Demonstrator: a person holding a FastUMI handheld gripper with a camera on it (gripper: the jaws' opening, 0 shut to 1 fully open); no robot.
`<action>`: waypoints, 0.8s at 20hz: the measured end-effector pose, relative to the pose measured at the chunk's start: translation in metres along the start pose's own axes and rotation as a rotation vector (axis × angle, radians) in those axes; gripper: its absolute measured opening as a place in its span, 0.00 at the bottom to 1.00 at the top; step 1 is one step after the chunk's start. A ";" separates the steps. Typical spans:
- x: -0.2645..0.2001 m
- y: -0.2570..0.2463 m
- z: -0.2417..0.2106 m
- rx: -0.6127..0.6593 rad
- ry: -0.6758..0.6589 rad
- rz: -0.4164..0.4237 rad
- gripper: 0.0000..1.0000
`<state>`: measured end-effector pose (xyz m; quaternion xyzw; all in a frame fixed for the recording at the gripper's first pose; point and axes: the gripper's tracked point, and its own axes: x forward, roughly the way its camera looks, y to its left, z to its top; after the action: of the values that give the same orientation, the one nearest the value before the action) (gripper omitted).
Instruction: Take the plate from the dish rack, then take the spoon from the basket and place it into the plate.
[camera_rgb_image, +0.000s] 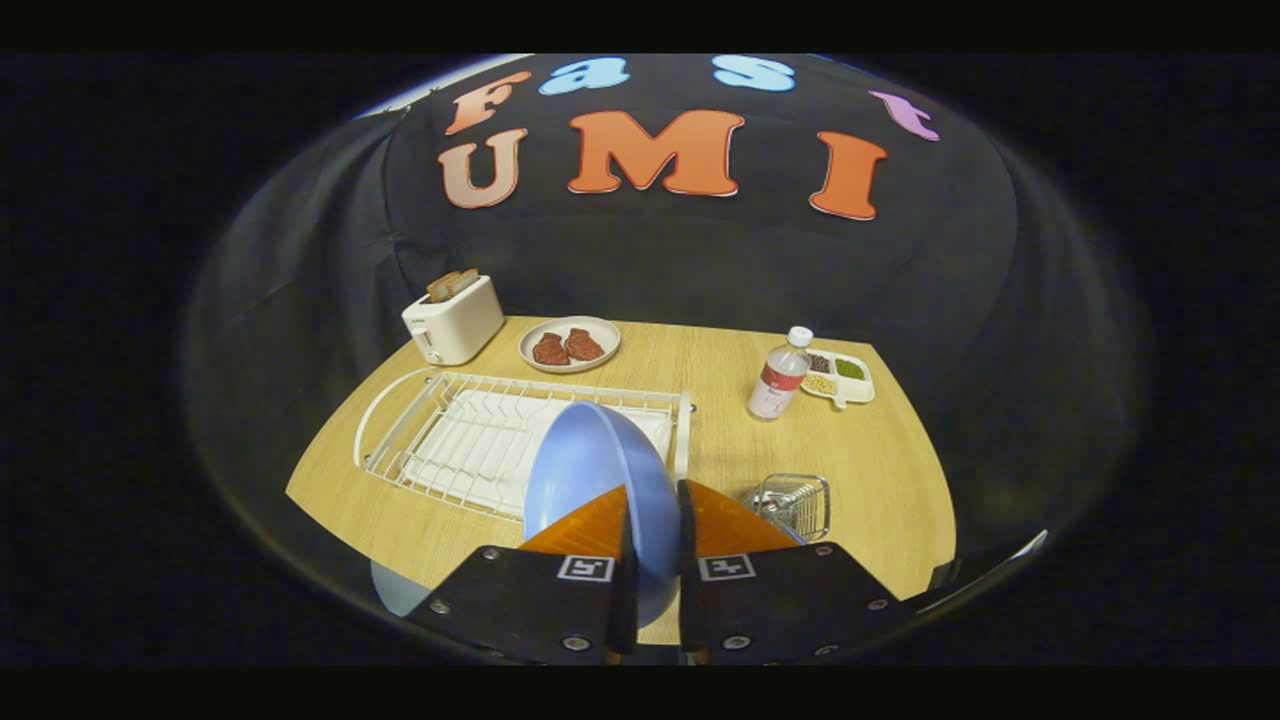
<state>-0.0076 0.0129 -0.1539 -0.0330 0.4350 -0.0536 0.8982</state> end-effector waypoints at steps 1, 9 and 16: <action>-0.001 -0.001 -0.009 0.015 -0.002 0.019 0.16; 0.009 0.008 -0.094 0.189 0.048 0.160 0.16; 0.029 0.017 -0.149 0.275 0.084 0.218 0.17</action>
<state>-0.1055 0.0240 -0.2706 0.1398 0.4615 -0.0160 0.8759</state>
